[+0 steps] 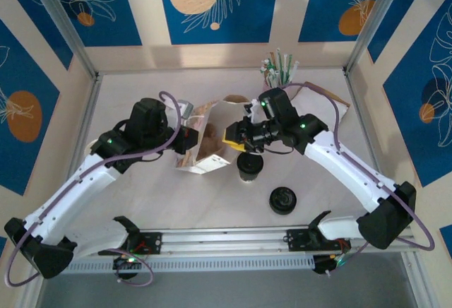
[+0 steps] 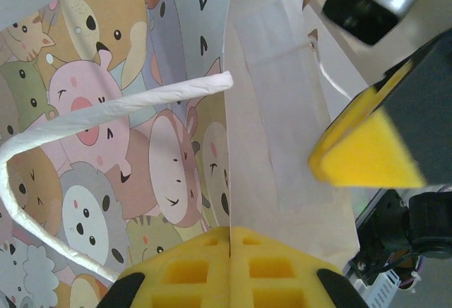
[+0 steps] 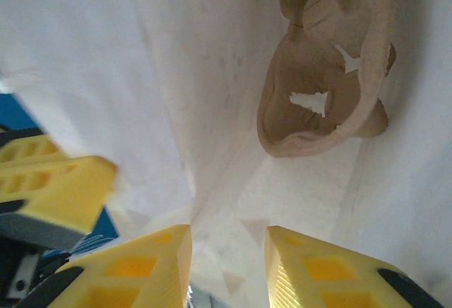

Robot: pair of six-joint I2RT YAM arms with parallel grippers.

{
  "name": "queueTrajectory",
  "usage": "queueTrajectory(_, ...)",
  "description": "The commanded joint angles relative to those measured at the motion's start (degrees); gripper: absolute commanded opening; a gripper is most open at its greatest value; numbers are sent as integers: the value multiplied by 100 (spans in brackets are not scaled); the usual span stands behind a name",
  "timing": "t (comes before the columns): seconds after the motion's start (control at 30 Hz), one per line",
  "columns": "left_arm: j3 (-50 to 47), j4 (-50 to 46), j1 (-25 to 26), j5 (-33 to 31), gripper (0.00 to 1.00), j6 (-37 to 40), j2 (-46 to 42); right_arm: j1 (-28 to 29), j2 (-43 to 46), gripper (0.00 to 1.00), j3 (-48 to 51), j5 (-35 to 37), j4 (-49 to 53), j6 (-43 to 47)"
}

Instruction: Pack the takeout coffee

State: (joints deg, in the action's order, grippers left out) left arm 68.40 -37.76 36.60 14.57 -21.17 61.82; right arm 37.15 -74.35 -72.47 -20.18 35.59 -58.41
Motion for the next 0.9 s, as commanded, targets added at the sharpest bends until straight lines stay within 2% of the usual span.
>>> queueTrajectory(0.0,-275,-25,-58,-24,0,-67,-343,227,284,36,-435,280,436,412)
queueTrajectory(0.13,-250,-264,-59,238,0,61,-460,487,715,41,-657,678,569,674)
queueTrajectory(0.23,-210,-415,-58,123,0,189,-540,528,1144,45,-640,1213,747,759)
queueTrajectory(0.3,-163,-404,-56,39,0,242,-609,498,1364,51,-630,1557,930,779)
queueTrajectory(0.5,-92,-159,-52,46,0,219,-703,512,1055,68,-939,2159,1813,800)
queueTrajectory(0.67,-209,89,-55,10,0,295,-941,486,724,69,-953,2574,2077,862)
queueTrajectory(0.87,-280,321,-51,207,0,339,-1084,465,142,66,-1067,2471,1905,1068)
